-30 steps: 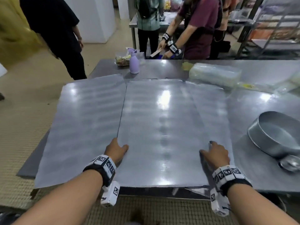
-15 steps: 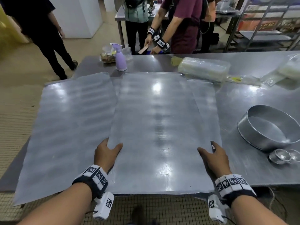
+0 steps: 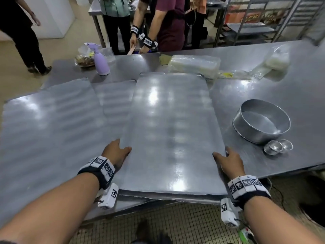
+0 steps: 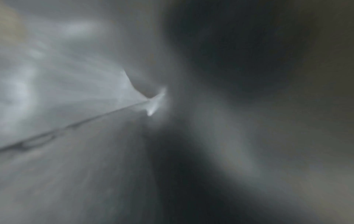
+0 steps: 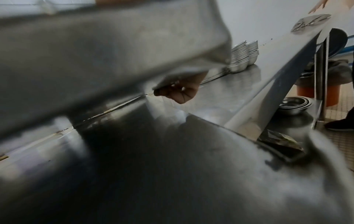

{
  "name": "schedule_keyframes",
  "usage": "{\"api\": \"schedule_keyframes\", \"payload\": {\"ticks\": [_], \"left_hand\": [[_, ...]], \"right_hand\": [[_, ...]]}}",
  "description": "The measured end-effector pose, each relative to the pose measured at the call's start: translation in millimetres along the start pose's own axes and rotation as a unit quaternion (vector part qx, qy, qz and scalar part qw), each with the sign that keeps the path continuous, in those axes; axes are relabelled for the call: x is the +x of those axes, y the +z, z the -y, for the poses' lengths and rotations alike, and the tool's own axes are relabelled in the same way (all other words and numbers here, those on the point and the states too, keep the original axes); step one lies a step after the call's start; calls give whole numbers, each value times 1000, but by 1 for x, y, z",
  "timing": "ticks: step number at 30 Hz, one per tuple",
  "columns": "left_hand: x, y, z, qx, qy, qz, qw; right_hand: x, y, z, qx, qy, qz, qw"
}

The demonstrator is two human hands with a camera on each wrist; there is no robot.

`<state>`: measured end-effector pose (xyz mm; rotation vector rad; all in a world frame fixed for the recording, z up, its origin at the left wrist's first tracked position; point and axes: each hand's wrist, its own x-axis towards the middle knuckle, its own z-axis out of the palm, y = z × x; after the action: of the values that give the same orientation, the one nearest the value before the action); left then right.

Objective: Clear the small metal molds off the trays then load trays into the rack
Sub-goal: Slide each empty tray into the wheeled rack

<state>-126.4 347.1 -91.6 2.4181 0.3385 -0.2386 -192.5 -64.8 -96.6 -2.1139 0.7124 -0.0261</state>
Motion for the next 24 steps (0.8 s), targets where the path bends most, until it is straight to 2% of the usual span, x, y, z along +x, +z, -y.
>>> {"api": "schedule_keyframes", "payload": {"ticks": [3, 7, 12, 14, 16, 18, 20, 22, 24], "left_hand": [[4, -3, 7, 88, -27, 6, 996], [-2, 3, 20, 31, -32, 9, 999], [-11, 6, 27, -5, -23, 26, 999], [-15, 2, 27, 29, -24, 54, 998], [-22, -2, 22, 118, -27, 80, 989], [-36, -5, 8, 210, 16, 72, 975], [-53, -6, -8, 206, 113, 76, 969], [-74, -6, -17, 178, 197, 154, 952], [-92, 2, -16, 210, 241, 232, 919]], "right_hand": [[-2, 0, -10, -51, 23, 31, 998], [-12, 3, -23, -78, 25, 37, 996], [-25, -2, -25, -49, 40, 45, 997], [-29, -7, -26, -58, 41, 60, 996], [-36, -10, -19, -113, 20, 63, 991], [-44, -9, -11, -190, -35, 50, 980], [-59, -4, 3, -188, -102, 72, 974], [-83, 3, 17, -170, -160, 178, 956], [-106, 13, 23, -214, -196, 275, 916]]}}
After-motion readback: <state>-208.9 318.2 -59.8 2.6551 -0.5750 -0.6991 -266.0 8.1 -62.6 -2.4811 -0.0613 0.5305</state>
